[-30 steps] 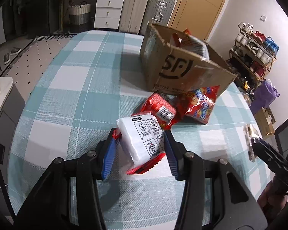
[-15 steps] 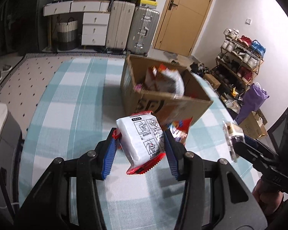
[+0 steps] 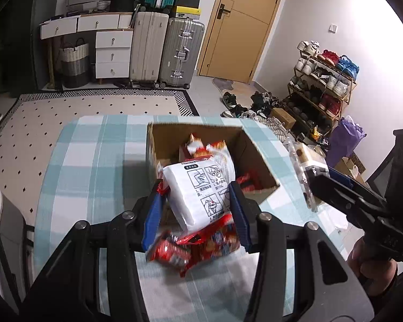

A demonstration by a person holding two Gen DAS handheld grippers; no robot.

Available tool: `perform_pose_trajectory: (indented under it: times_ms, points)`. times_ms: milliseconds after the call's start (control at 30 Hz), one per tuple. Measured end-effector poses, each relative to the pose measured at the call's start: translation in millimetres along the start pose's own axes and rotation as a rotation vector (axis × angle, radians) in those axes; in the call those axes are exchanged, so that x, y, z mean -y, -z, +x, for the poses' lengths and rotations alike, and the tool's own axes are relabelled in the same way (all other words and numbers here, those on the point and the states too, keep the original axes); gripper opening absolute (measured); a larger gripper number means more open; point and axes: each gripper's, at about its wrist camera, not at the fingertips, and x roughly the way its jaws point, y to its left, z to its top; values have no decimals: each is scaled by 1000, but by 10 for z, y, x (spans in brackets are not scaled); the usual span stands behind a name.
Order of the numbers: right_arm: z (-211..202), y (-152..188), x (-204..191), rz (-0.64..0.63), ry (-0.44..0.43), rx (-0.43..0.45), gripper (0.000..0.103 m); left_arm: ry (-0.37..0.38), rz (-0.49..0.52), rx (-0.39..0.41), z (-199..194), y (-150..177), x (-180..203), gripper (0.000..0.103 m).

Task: Organize snacks
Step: 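Carry both packs over the cardboard box and open both grippers, then lift both open grippers out of the box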

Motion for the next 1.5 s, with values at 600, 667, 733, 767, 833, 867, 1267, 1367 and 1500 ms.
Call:
perform_pose_trajectory:
  times_ms: [600, 667, 733, 767, 833, 867, 1267, 1367, 1500]
  points:
    - [711, -662, 379, 24, 47, -59, 68, 8, 45, -52, 730, -938, 104, 44]
    - [813, -670, 439, 28, 54, -69, 68, 18, 39, -64, 876, -974, 92, 44]
    - [915, -665, 505, 35, 58, -79, 68, 19, 42, -76, 1010, -1001, 85, 44]
    - [972, -659, 536, 38, 60, -87, 68, 25, 45, -84, 1102, -1013, 78, 44]
    - [1058, -637, 583, 37, 62, -94, 68, 36, 41, -94, 1221, -1014, 56, 44]
    - [1105, -624, 606, 34, 63, -101, 68, 51, 39, -100, 1299, -1013, 43, 44]
    - [1217, -464, 843, 62, 59, -87, 82, 45, 8, -143, 1631, -922, -196, 78]
    - [1122, -485, 836, 58, 61, -75, 82, 37, 11, -130, 1517, -906, -212, 78]
    - [967, -522, 767, 49, 67, -48, 82, 36, 15, -92, 1311, -895, -188, 78]
